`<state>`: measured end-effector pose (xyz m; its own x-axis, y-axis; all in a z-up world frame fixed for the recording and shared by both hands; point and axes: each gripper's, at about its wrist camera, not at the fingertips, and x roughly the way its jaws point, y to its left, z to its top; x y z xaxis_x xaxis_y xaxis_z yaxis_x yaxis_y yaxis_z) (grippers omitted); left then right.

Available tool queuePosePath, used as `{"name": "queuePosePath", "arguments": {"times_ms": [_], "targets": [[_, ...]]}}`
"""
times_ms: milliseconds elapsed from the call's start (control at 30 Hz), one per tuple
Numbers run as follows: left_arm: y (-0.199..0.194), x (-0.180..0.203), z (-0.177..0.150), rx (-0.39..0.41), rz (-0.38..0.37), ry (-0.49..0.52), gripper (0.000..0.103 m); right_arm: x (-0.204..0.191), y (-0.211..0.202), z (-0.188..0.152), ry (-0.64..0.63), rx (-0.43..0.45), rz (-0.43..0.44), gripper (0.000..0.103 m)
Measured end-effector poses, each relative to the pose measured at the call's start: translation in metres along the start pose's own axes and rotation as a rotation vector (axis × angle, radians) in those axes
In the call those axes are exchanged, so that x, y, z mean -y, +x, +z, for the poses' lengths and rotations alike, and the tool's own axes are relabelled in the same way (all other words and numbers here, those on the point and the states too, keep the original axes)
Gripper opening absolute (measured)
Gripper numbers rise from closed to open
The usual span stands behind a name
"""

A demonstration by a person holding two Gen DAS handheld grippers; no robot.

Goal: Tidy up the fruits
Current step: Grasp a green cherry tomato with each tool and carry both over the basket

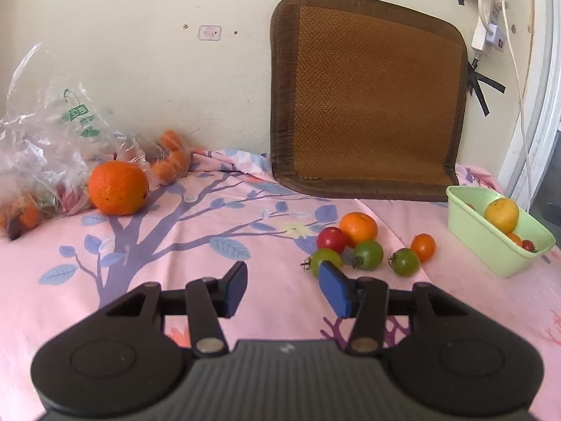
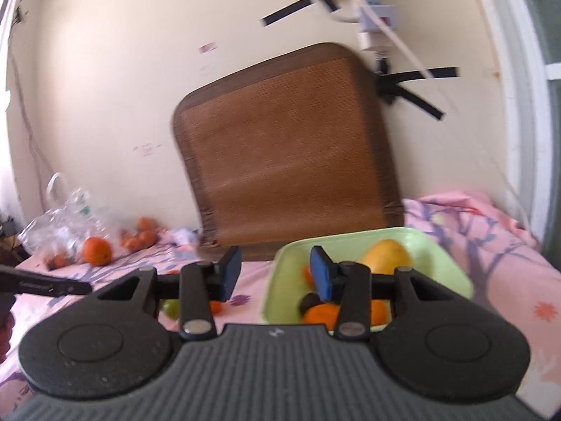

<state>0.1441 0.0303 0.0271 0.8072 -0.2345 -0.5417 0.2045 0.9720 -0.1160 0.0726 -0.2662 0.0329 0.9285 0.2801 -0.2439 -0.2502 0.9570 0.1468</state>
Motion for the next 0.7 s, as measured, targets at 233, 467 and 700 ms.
{"name": "queuePosePath", "arguments": {"times_ms": [233, 467, 700], "targets": [[0.037, 0.021, 0.001, -0.026, -0.073, 0.049, 0.046, -0.070, 0.064, -0.015, -0.198, -0.171, 0.102, 0.044], [0.056, 0.018, -0.001, -0.088, -0.080, 0.030, 0.037, -0.093, 0.109, -0.027, -0.375, -0.260, 0.054, 0.041], [0.048, 0.019, -0.006, -0.079, -0.116, 0.016, 0.029, -0.093, 0.098, -0.033, -0.357, -0.278, 0.054, 0.029]]}}
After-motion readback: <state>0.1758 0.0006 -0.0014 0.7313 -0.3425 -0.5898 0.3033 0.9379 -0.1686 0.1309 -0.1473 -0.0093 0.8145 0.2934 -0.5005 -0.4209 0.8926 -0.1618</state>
